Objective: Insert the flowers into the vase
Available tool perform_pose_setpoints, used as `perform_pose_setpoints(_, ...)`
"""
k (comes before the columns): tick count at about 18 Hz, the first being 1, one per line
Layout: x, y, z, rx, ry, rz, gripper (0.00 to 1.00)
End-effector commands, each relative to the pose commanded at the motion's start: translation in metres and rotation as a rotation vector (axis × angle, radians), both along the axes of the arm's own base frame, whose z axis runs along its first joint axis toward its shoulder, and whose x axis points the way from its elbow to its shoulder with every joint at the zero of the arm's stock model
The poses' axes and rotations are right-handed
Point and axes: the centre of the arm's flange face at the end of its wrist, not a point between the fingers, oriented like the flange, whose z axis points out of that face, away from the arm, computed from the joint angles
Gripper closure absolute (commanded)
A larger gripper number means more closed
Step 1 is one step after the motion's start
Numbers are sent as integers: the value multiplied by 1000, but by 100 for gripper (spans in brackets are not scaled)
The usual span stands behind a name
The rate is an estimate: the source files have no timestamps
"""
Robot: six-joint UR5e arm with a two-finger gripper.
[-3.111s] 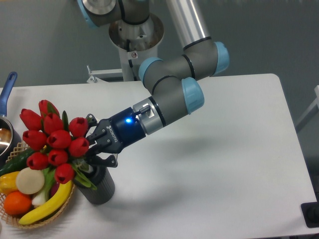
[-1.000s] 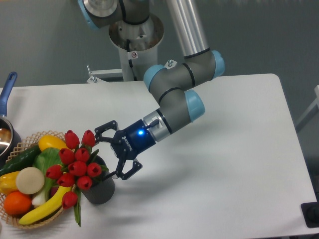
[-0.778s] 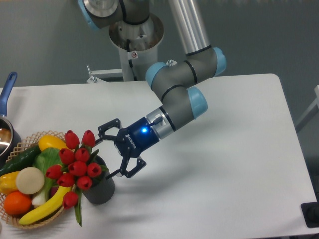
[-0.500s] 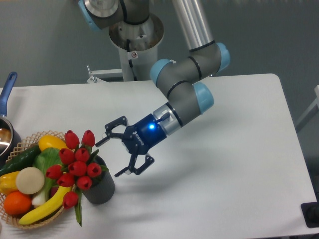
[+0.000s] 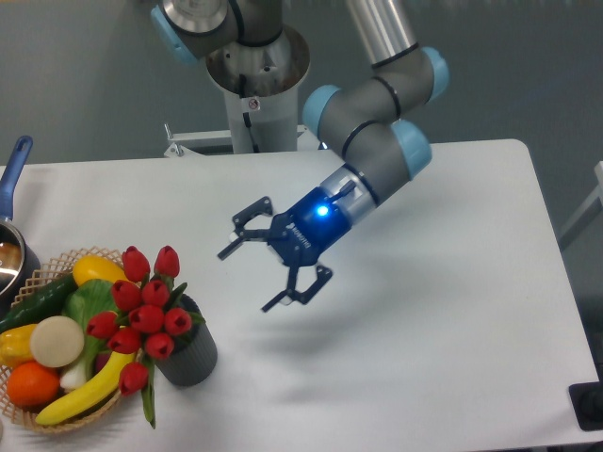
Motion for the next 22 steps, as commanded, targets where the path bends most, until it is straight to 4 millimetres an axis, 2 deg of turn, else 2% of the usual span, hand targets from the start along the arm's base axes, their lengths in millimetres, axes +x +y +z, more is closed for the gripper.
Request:
perform_pose_setpoints(4, -42, -35, 13, -105, 95, 110, 0)
perform_pose_setpoints(5, -47, -38, 14, -146, 109, 128, 0)
perform_pose_setpoints(6, -50, -39, 14, -194, 105, 149, 0)
perform_pose_setpoints(10, -69, -39, 34, -405, 181, 256, 0)
perform_pose_setpoints(14, -71, -27, 39, -578, 248, 316, 0)
perform_pose_setpoints(17, -80, -34, 40, -710, 279, 362, 0)
perform_pose_setpoints(21, -95, -32, 66, -878, 272, 325, 0)
perform_pose_setpoints(22, -96, -24, 68, -939, 291, 275, 0)
